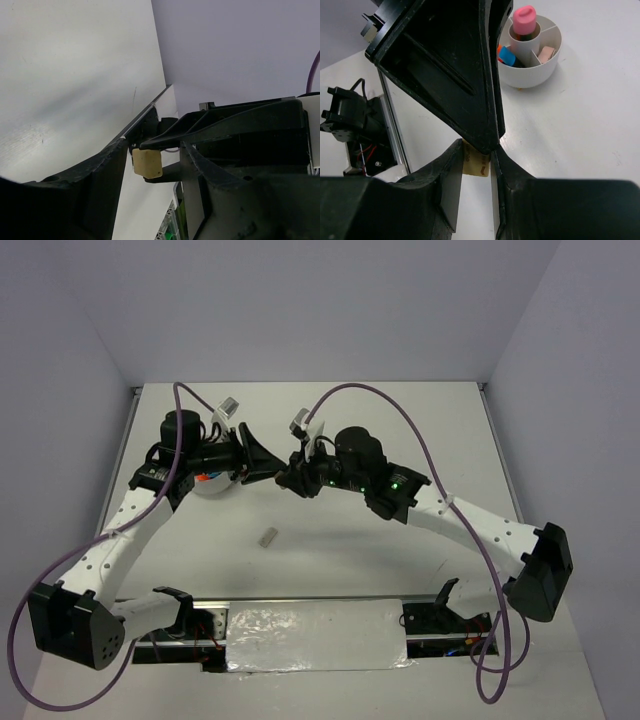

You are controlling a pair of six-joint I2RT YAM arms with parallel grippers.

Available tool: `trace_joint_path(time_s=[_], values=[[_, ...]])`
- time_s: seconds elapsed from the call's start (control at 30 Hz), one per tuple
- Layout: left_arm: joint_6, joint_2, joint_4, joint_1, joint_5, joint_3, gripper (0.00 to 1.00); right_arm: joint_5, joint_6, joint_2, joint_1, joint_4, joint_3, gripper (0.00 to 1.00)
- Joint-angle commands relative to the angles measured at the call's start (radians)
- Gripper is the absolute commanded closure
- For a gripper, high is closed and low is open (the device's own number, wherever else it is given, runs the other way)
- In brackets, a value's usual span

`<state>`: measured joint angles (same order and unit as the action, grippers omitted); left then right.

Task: Sort the stationery into containers
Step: Place the stationery in the storage box.

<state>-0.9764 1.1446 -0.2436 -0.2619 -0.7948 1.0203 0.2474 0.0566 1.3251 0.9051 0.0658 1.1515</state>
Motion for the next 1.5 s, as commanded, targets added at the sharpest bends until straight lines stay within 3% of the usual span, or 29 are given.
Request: trace_joint_path(time_s=[0.0,0.2,0.37,0.43,0.53,0.6,0.73,0.8,0.87,0.93,1.0,1.1,1.2,1.37,1.4,1.47], values=[[-0.025,-0.022,0.064,-0.008,-0.032,-0.022,0.43,-0.022,-0.020,0.013,-0.003,-0.043,0.071,0.80],[-0.039,-0.026,0.086,-0.011,-0.046,-0.012,0.49,-0.076,-0.021,0.069,-0.005,0.003,0.129,0.79],[-0.027,-0.023,0.075,-0.013,-0.047,0.003,0.32,-0.100,-0.020,0.118,-0.003,0.045,0.183,0.79],[-0.022,-0.020,0.075,-0.014,-0.052,0.003,0.31,-0.108,-0.017,0.126,-0.005,0.051,0.191,0.79],[-0.005,-0.019,0.061,-0.013,-0.047,0.000,0.37,-0.099,-0.006,0.123,-0.017,0.054,0.188,0.80],[-0.019,-0.017,0.091,-0.014,-0.053,-0.012,0.50,-0.053,0.003,0.112,-0.032,0.030,0.168,0.79],[-0.047,-0.013,0.144,-0.014,-0.080,-0.029,0.65,0.003,0.008,0.114,-0.037,0.035,0.175,0.79],[-0.053,-0.009,0.156,-0.014,-0.087,-0.025,0.67,-0.017,0.014,0.124,-0.048,0.054,0.186,0.79],[-0.036,-0.005,0.147,-0.014,-0.089,-0.005,0.64,-0.002,0.032,0.138,-0.067,0.052,0.179,0.79],[-0.013,0.000,0.103,-0.014,-0.083,0.021,0.51,0.038,0.028,0.143,-0.086,0.048,0.172,0.80],[0.001,0.003,0.093,-0.014,-0.076,0.027,0.49,0.055,0.012,0.140,-0.089,0.049,0.162,0.80],[-0.016,0.001,0.125,-0.014,-0.089,0.018,0.65,0.062,0.008,0.131,-0.103,0.043,0.148,0.81],[-0.033,0.000,0.158,-0.014,-0.103,-0.005,0.66,0.082,0.014,0.122,-0.120,0.034,0.142,0.80],[-0.044,0.006,0.182,-0.017,-0.121,-0.012,0.88,0.073,0.009,0.144,-0.117,0.057,0.178,0.80],[-0.042,0.007,0.179,-0.017,-0.123,-0.008,1.00,0.075,0.006,0.149,-0.117,0.065,0.188,0.80],[-0.027,0.015,0.155,-0.017,-0.121,0.001,1.00,0.082,0.008,0.157,-0.121,0.069,0.195,0.75]])
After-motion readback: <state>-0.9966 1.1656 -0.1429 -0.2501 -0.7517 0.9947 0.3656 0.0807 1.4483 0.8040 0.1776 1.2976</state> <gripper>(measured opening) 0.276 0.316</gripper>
